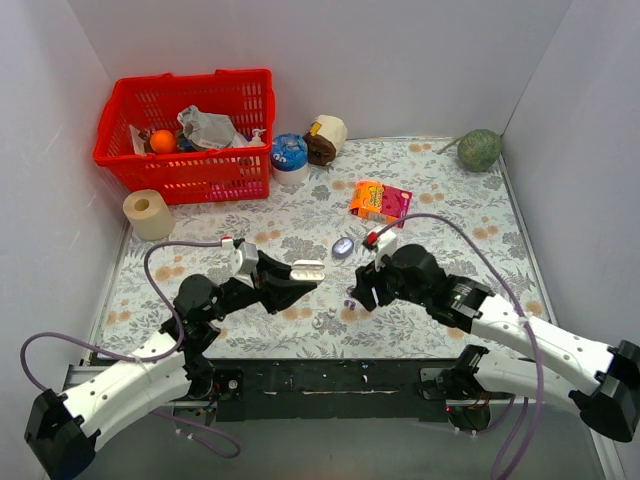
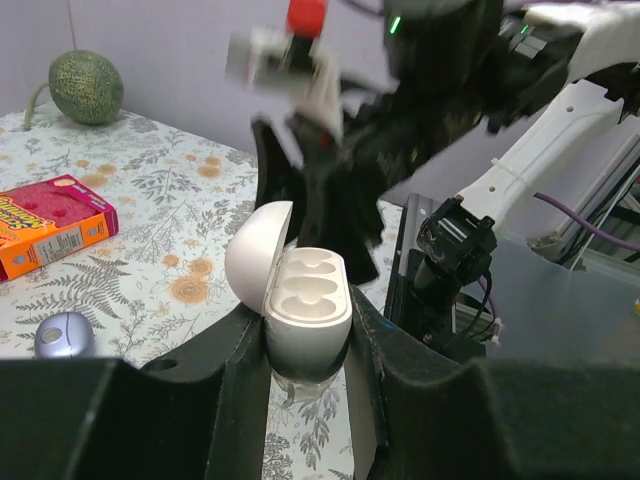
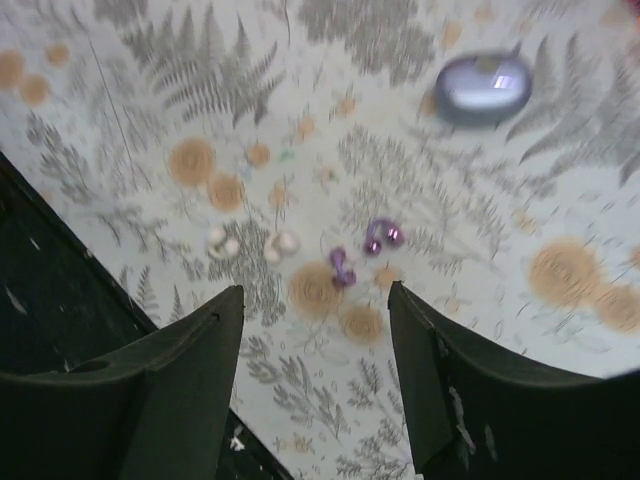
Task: Insert the wireless bluetooth earbuds into the charging case
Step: Open the charging case, then pick up the earbud from the center of the board.
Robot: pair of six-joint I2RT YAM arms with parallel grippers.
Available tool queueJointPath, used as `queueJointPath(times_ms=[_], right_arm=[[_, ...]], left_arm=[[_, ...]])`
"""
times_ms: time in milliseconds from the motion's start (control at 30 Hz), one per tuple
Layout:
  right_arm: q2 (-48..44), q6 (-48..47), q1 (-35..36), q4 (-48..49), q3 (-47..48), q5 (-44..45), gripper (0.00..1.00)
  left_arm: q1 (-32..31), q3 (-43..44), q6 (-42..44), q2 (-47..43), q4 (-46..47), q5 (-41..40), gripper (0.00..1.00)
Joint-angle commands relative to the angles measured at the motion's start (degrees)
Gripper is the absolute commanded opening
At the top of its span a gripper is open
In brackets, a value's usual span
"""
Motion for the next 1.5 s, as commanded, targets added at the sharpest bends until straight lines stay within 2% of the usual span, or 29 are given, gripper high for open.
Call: queueJointPath(times_ms=[0,200,367,500,767,867,1000,1133,1467], right_arm=[[2.98,6.99,1.41,7.18,-7.51,-7.80,0.64],[7.81,9.54,5.71,11.68,-8.49,-4.20,0.62],[15.70,9.28,8.97,9.75,-5.41,0.63,0.60],[19.85,10.86,9.85,10.36,-4.53,1.25,0.52],[24.16,12.18,10.20,13.88,-3.92,0.46,0.42],[25.91,12.27,10.47,14.93,-3.65,-0.07,0.34],[28.20,12.35,10.47,14.76,-2.95,0.46,0.15],[29.35,12.44,10.47,15.11,-3.38,-1.03,0.02],[32.86,12.97,10.47,18.01,-4.00,-1.03,0.01]], left_arm=[[-0.04,-1.79,-1.82,-5.09,-4.61,-3.24,0.00],[0.05,-3.20,-5.07,-10.19,-8.22,-5.79,0.00],[0.05,-2.41,-5.43,-12.04,-10.68,-7.46,0.00],[0.05,-1.88,-4.82,-13.53,-12.43,-7.99,0.00],[-0.04,-1.53,-4.11,-15.38,-15.07,-8.95,0.00],[0.05,-1.53,-4.11,-15.47,-15.34,-9.31,0.00],[0.05,-1.44,-4.03,-15.38,-15.42,-9.31,0.00],[-0.04,-1.44,-4.38,-15.38,-15.34,-9.13,0.00],[0.05,-1.71,-4.46,-14.94,-15.34,-8.96,0.00]])
